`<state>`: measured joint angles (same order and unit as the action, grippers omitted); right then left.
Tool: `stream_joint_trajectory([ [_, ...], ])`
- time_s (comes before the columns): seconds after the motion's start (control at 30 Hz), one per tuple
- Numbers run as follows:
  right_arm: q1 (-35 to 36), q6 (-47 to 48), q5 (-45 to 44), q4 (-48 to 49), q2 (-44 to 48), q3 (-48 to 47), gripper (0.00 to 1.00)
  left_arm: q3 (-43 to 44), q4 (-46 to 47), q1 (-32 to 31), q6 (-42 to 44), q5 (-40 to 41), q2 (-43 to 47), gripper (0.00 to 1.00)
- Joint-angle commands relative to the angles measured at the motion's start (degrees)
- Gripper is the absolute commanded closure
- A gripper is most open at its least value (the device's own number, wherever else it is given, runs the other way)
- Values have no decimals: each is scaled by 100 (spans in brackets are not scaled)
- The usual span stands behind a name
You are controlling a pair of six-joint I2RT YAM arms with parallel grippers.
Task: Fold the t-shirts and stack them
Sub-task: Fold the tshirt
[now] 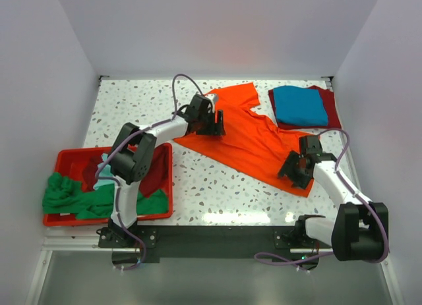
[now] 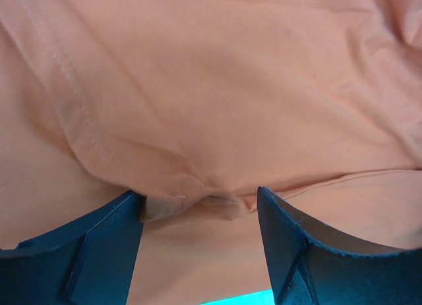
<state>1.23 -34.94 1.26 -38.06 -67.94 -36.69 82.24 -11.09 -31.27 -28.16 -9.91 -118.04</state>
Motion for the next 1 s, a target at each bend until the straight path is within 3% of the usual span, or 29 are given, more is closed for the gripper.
stream_joint_trajectory([
  [0.0,17,49,41,-34,159,74,36,371,362,-99,-154,-169,-123,28],
  [0.67,17,110,68,27,97,267,36,1101,670,-477,109,-319,-694,28],
  [0.87,26,101,129,115,0,294,36,1137,503,-521,504,296,-116,28],
  [0.97,17,101,155,159,-43,294,36,1285,82,-547,776,1200,35,30],
])
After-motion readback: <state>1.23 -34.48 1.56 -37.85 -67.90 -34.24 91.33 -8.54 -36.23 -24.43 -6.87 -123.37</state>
